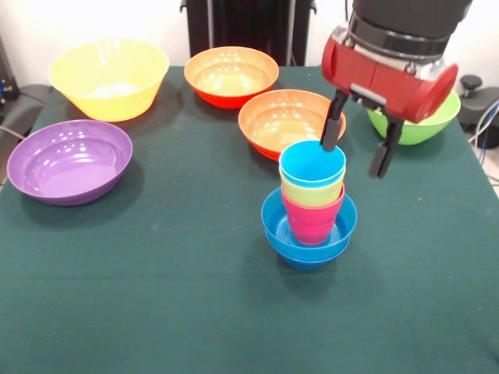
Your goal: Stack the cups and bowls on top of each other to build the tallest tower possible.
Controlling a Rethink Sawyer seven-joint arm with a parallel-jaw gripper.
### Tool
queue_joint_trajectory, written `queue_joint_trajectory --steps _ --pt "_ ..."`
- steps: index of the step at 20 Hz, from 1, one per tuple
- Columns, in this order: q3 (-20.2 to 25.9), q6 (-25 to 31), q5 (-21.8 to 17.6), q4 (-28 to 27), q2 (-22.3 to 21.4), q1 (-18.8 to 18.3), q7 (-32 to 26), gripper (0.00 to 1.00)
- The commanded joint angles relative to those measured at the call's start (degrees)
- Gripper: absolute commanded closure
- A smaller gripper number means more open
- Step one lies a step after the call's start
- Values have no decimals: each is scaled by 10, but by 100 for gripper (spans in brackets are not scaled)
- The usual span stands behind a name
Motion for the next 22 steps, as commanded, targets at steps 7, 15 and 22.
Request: queue_joint_trajectory --steps 7,15,22 --pt "15 146 -8 -27 -11 6 123 0" --pt "8 125 -4 -10 3 15 148 0" --pt "3 62 3 36 9 51 187 0"
